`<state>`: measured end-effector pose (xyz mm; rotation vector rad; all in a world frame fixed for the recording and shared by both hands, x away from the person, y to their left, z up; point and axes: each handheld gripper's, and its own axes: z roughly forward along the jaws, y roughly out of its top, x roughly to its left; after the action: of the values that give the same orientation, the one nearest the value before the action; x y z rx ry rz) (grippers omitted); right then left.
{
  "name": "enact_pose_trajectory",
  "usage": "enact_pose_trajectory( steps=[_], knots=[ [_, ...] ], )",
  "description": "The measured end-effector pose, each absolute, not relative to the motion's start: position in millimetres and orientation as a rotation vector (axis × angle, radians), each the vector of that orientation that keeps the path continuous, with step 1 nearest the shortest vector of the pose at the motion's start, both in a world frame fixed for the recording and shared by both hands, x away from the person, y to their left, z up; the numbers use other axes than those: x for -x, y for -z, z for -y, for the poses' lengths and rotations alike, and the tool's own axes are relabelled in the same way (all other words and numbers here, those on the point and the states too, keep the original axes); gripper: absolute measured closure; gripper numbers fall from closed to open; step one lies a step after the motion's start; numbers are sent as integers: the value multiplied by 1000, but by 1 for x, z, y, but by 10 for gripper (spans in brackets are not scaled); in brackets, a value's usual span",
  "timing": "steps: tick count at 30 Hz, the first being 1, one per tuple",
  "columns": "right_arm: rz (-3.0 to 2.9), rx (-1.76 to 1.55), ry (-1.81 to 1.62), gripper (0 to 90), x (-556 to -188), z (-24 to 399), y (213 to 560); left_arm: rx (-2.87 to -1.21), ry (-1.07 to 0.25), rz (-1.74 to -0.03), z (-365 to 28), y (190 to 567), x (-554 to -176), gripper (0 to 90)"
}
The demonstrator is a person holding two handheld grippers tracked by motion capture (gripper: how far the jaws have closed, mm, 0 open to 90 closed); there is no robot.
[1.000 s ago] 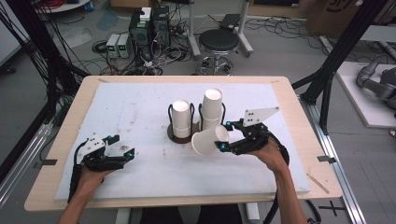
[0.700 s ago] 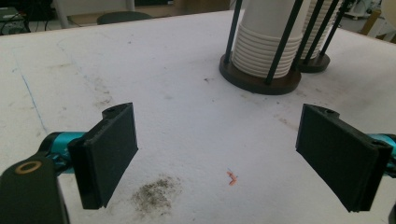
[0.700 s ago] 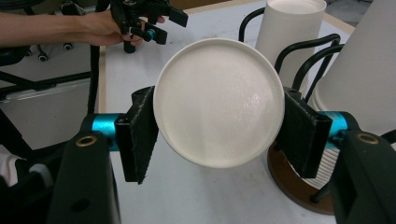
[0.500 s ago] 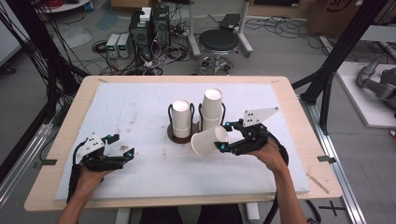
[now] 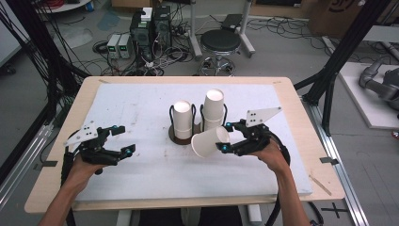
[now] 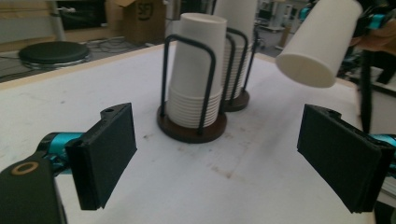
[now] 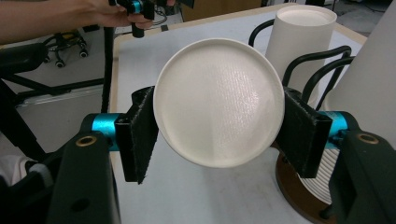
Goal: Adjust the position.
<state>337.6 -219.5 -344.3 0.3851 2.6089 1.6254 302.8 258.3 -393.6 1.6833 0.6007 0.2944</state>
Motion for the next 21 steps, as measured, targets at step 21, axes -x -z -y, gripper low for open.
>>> enact_pose_trajectory(
  steps=[21],
  knots=[
    [-2588,-356,-1666,358,-339,208,346,-1742,-174,-441,-202,376,-319,115]
  ],
)
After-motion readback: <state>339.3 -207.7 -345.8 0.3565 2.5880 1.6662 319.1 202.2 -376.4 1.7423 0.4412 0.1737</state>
